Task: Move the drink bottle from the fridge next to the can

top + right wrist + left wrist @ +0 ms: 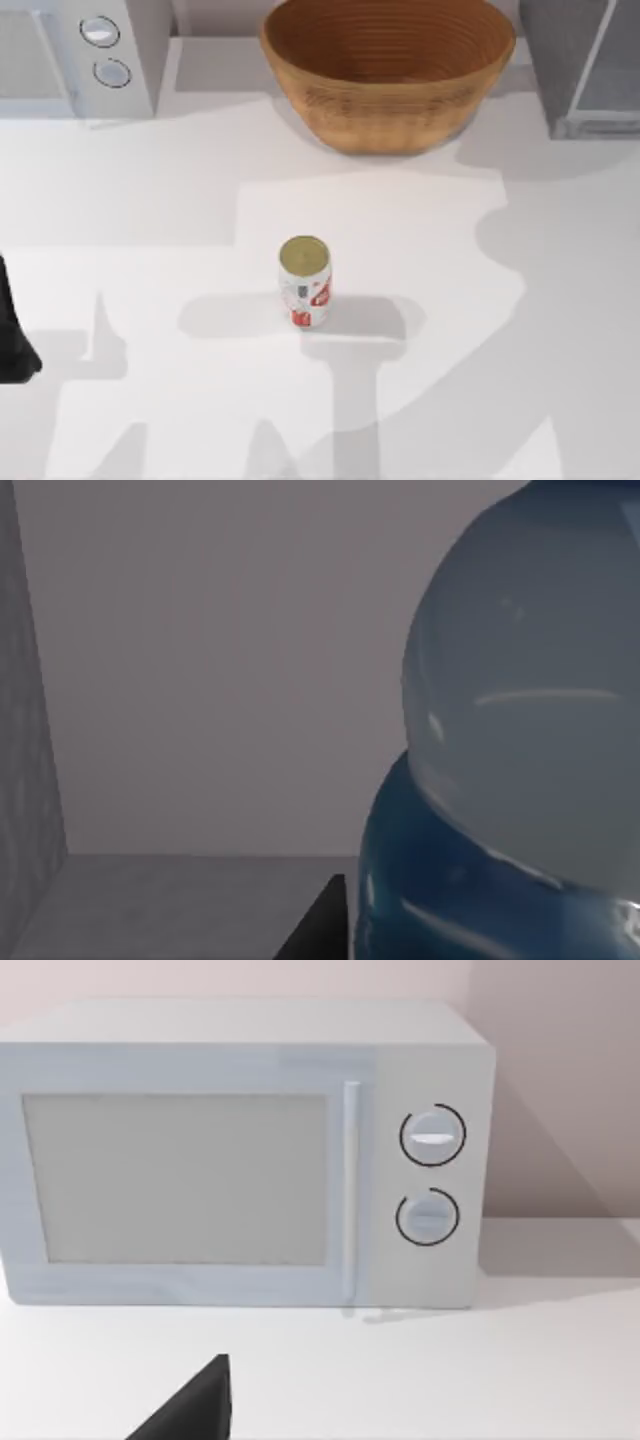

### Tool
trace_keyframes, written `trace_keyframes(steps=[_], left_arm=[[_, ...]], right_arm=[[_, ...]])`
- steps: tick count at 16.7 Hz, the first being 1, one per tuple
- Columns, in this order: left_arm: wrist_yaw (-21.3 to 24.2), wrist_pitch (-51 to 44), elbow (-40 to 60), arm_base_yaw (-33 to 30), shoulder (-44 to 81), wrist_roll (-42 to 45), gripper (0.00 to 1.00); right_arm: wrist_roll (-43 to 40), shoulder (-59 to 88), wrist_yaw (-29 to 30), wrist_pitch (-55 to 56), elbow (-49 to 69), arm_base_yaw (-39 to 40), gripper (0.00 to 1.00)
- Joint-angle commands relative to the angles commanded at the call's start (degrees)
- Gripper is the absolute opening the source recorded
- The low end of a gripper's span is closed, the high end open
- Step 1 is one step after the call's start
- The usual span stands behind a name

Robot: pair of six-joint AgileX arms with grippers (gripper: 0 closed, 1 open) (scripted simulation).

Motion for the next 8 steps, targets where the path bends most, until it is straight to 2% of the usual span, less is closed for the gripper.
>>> trace_keyframes(steps=[3,8], left_arm=[[0.00,0.00,0.00,0.00,0.00,0.00,1.00],[0.00,0.00,0.00,0.00,0.00,0.00,1.00]], right_arm=[[0.01,-3.97,-0.97,2.36,-5.87,-0.95,0.00],[0.08,-14.35,-3.68,8.52,-24.95,-3.30,0.00]])
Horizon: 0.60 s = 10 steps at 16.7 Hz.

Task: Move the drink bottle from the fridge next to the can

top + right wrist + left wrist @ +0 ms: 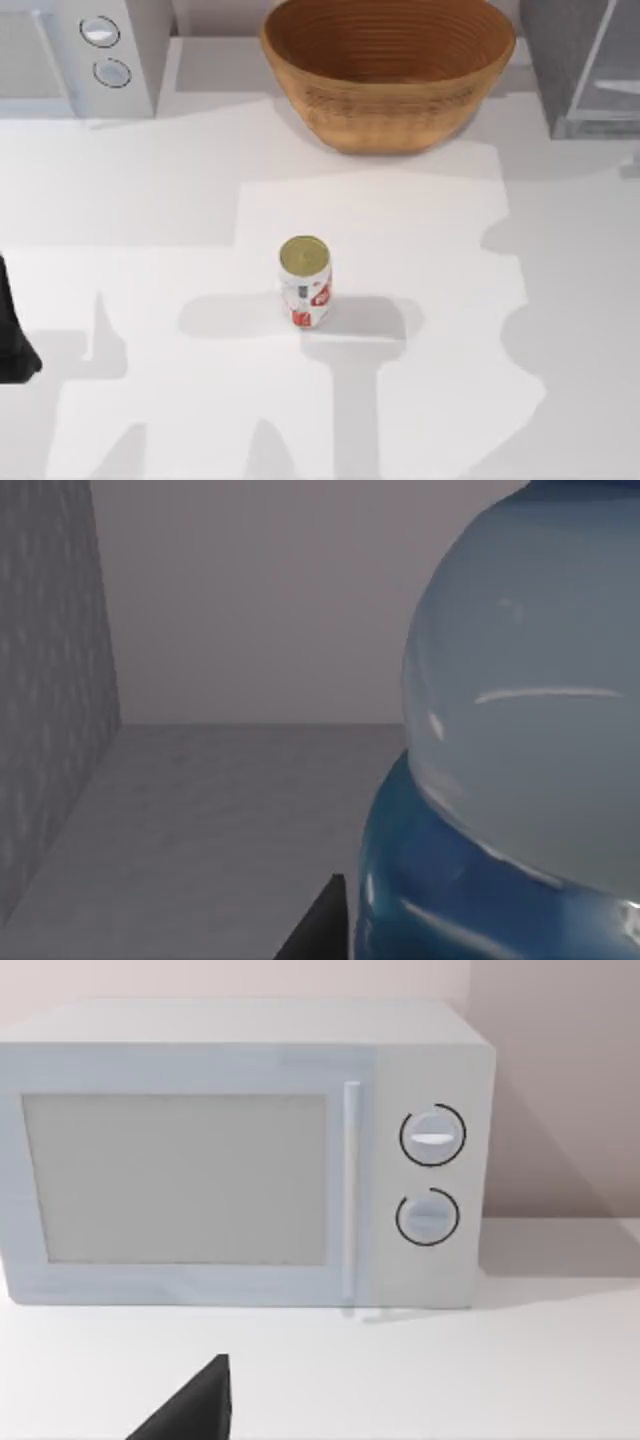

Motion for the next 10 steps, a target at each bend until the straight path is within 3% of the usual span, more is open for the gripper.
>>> trace_keyframes(steps=[4,10], left_arm=[[0.00,0.00,0.00,0.00,0.00,0.00,1.00],[0.00,0.00,0.00,0.00,0.00,0.00,1.00]], right_arm=[[0.04,-6.47,-1.58,3.91,-8.88,-1.52,0.00],[0.14,-6.83,-1.60,4.30,-9.54,-1.29,0.00]])
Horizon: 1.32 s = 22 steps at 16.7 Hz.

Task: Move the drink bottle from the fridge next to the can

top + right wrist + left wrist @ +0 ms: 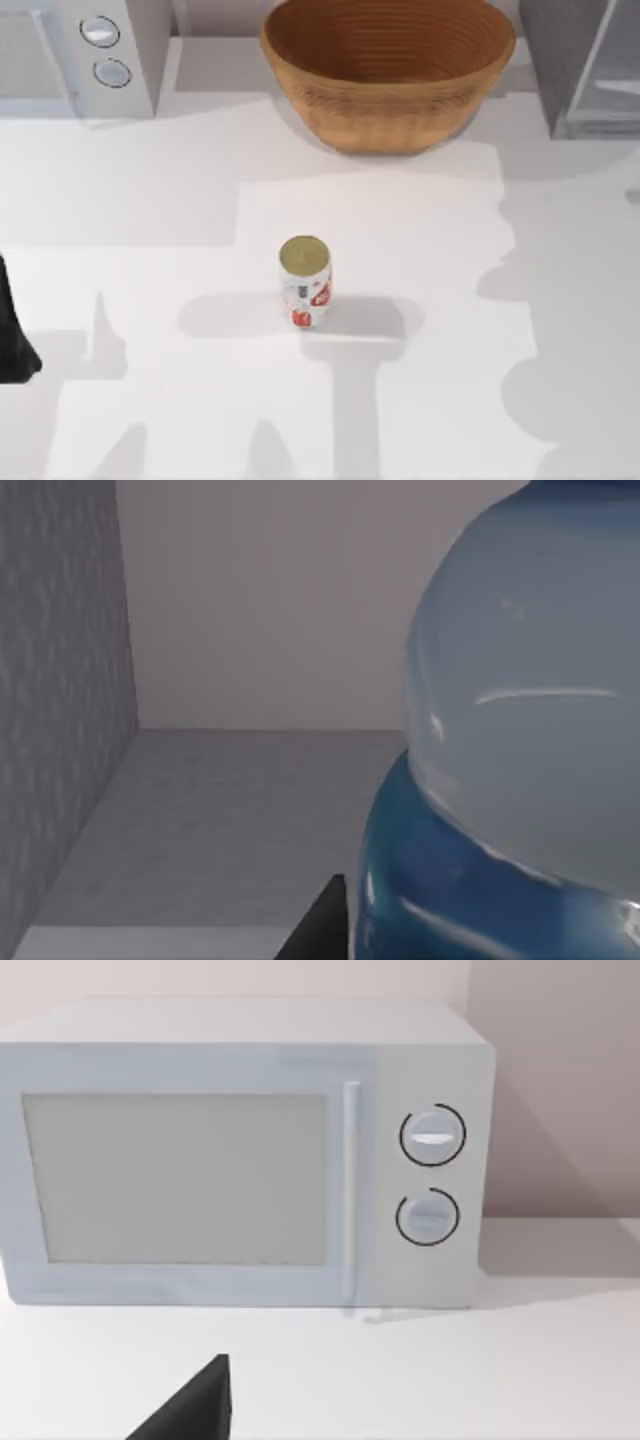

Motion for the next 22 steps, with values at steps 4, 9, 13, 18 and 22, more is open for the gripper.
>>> trace_keyframes(steps=[4,9,13,18,22], left_arm=[[0.00,0.00,0.00,0.00,0.00,0.00,1.00],[0.00,0.00,0.00,0.00,0.00,0.00,1.00],[0.00,0.00,0.00,0.00,0.00,0.00,1.00],[0.00,0.00,0.00,0.00,0.00,0.00,1.00],[0.00,0.00,0.00,0.00,0.00,0.00,1.00]], right_arm=[[-0.07,2.89,6.19,3.73,-0.66,6.12,0.00],[-0.18,9.00,25.90,12.19,-3.53,26.06,0.00],[-0.27,12.66,45.37,18.95,-6.68,45.78,0.00],[-0.36,14.31,61.99,24.44,-10.11,62.50,0.00],[-0.38,14.29,64.80,25.37,-10.90,65.32,0.00]])
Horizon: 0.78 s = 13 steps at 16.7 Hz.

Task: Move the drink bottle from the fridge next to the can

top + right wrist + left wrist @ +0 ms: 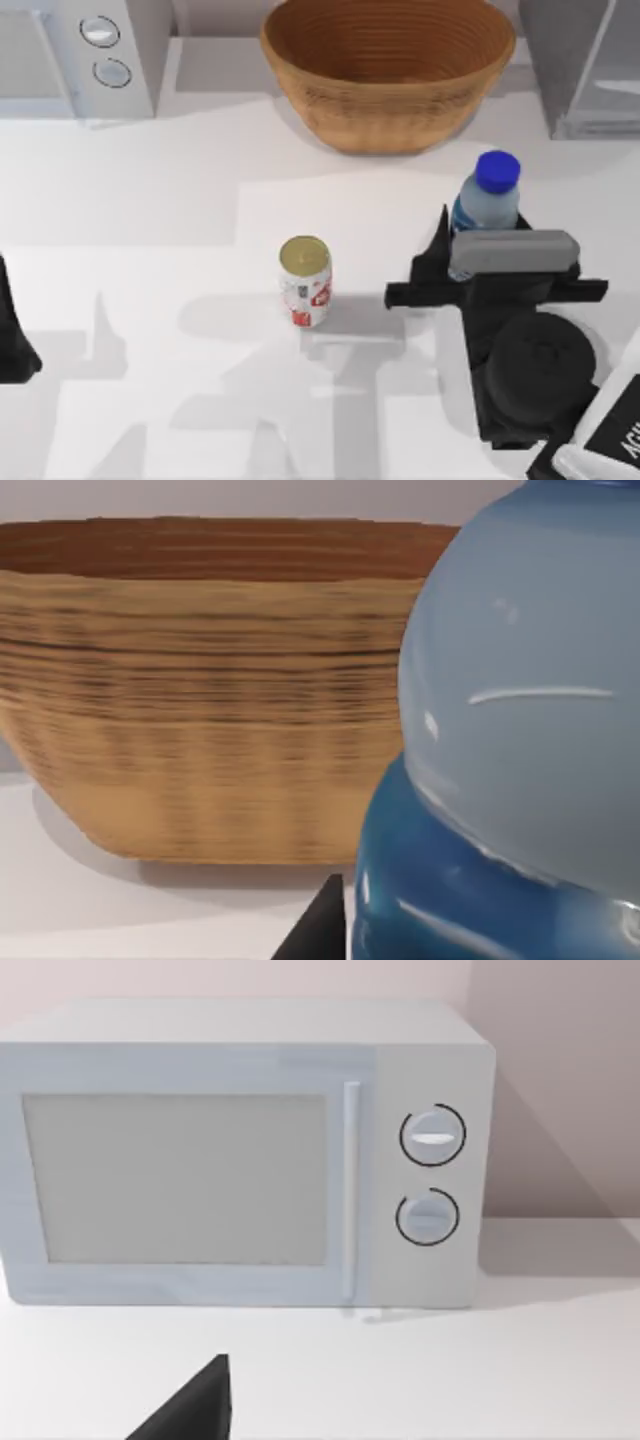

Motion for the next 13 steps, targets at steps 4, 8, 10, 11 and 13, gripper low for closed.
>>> trace_keyframes(steps=[4,8,10,11,13], left_arm=[[0.00,0.00,0.00,0.00,0.00,0.00,1.00],[0.00,0.00,0.00,0.00,0.00,0.00,1.00],[0.00,0.00,0.00,0.00,0.00,0.00,1.00],[0.00,0.00,0.00,0.00,0.00,0.00,1.00],[0.00,0.00,0.00,0.00,0.00,0.00,1.00]], right_arm=[[0.09,-0.04,-0.14,-0.11,0.16,-0.16,0.00],[0.00,0.00,0.00,0.00,0.00,0.00,0.00],[0.00,0.00,0.00,0.00,0.00,0.00,0.15],[0.00,0.00,0.00,0.00,0.00,0.00,0.23],[0.00,0.00,0.00,0.00,0.00,0.00,0.38]])
